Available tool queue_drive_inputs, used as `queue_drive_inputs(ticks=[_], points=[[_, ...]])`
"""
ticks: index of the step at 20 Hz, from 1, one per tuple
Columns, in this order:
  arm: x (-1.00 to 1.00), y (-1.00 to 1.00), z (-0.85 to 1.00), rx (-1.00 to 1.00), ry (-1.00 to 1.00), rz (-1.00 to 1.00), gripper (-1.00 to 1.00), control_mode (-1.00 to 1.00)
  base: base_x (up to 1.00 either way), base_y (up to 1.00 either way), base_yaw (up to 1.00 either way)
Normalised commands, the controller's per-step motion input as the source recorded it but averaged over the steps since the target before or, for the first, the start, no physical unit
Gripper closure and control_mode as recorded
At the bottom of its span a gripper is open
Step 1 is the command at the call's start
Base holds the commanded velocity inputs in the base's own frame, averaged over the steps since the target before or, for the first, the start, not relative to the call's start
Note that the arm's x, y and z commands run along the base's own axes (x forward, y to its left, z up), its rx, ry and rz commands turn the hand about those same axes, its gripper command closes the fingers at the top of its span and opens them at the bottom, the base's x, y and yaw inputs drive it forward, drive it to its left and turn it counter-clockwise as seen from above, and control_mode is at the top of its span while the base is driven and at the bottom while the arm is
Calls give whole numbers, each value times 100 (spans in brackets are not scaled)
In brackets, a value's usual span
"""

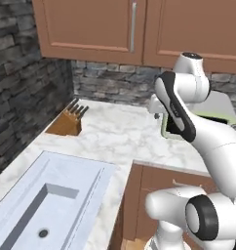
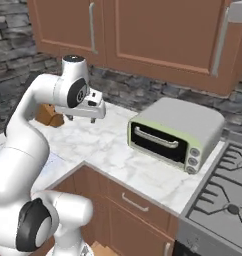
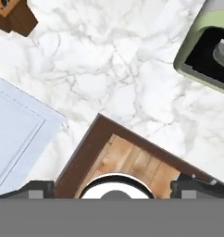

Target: Navigate to the toaster.

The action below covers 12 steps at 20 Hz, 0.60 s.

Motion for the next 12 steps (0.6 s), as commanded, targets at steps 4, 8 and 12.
queue_drive_inputs(ticks=[4,8,12], points=[[0,0,0,0,0,0,-100,100,-44,35,65],[0,0,0,0,0,0,-100,100,-44,42,65],[0,0,0,0,0,0,-100,100,-62,41,61]])
